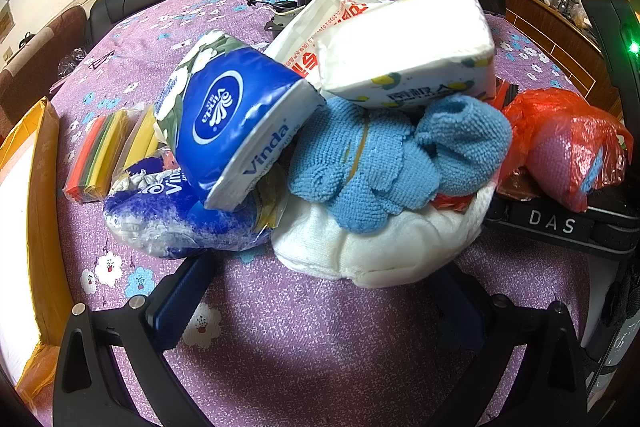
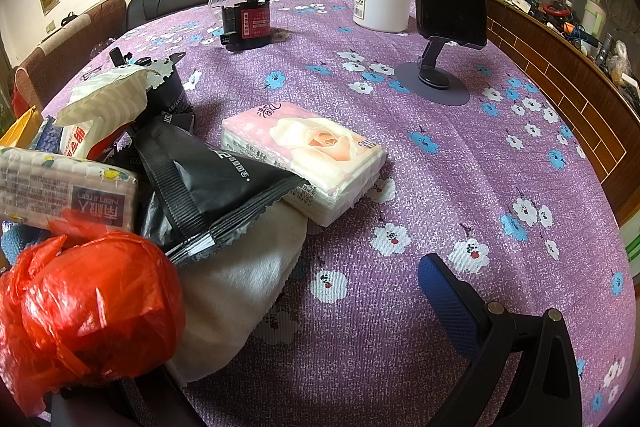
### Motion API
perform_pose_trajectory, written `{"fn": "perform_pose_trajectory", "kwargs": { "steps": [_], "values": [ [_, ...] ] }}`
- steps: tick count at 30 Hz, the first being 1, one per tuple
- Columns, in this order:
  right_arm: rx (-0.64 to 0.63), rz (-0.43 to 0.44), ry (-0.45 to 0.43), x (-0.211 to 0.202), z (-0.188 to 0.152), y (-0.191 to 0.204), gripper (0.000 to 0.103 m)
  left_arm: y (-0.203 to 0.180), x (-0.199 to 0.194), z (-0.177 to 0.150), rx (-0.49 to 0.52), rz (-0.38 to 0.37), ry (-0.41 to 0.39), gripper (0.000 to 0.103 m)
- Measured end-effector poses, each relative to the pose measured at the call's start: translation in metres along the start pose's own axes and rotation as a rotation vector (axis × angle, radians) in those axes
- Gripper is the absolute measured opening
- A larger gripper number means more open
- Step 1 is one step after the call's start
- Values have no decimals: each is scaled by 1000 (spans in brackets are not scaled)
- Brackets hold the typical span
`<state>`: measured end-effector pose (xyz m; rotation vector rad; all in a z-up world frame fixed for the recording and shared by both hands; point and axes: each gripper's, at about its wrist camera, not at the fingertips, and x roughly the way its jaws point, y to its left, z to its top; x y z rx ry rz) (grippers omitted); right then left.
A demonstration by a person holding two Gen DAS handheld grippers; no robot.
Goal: Organize soft objects
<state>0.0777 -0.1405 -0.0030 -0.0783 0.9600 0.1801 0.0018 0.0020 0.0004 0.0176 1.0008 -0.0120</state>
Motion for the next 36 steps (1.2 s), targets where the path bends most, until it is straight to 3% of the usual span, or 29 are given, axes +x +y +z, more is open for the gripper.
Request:
{"fn": "perform_pose_trajectory", "kwargs": {
  "steps": [32,36],
  "values": [
    [0,1,0,0,0,0,102,0,0,0,0,0,0,103],
    [-34,24,38,-2,-1,-2,102,0,0,0,0,0,0,103]
  ]
}}
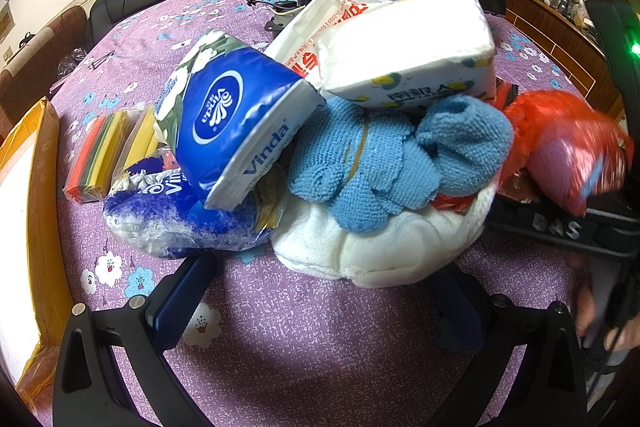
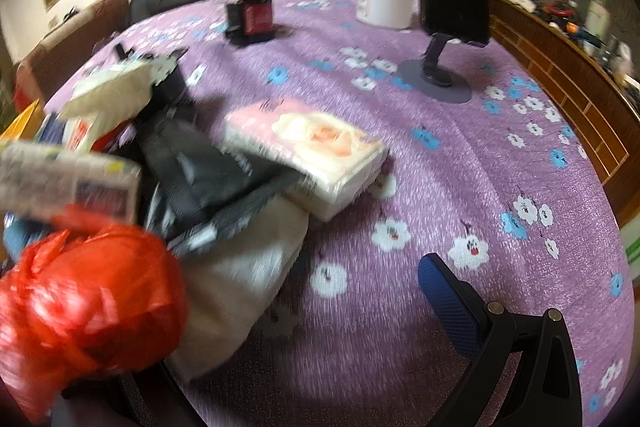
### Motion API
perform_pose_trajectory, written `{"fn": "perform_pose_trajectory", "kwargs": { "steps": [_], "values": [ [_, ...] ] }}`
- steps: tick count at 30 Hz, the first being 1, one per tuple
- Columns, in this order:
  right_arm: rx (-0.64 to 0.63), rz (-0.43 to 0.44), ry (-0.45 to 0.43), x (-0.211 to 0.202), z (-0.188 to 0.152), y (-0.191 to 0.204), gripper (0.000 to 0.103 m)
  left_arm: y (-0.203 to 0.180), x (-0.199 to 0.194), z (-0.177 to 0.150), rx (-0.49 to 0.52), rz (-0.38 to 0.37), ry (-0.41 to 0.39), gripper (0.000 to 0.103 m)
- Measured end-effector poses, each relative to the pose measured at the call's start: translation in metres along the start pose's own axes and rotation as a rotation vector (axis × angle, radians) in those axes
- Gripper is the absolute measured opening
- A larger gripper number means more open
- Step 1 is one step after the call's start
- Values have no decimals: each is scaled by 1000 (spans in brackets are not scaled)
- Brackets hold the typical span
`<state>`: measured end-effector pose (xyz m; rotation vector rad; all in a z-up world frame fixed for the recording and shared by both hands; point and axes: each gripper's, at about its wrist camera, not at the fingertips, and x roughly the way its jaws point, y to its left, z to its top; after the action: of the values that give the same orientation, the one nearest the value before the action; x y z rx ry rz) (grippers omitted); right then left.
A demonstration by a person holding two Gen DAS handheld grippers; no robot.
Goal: Organize soft objects
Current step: 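Grasp the red plastic bag bundle with the right gripper and lift it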
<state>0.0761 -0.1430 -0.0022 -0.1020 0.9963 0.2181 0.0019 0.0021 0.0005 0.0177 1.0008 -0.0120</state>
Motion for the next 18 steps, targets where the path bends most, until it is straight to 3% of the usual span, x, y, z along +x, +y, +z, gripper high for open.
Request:
{"fn": "perform_pose_trajectory", "kwargs": {
  "steps": [10,18],
  "values": [
    [-61,73,97,-25,-15,-8,102,0,0,0,-1,1,0,103],
    [-109,111,-7,-86,-22,-11,99,4,-6,-3,63,-26,48,103]
  ]
}}
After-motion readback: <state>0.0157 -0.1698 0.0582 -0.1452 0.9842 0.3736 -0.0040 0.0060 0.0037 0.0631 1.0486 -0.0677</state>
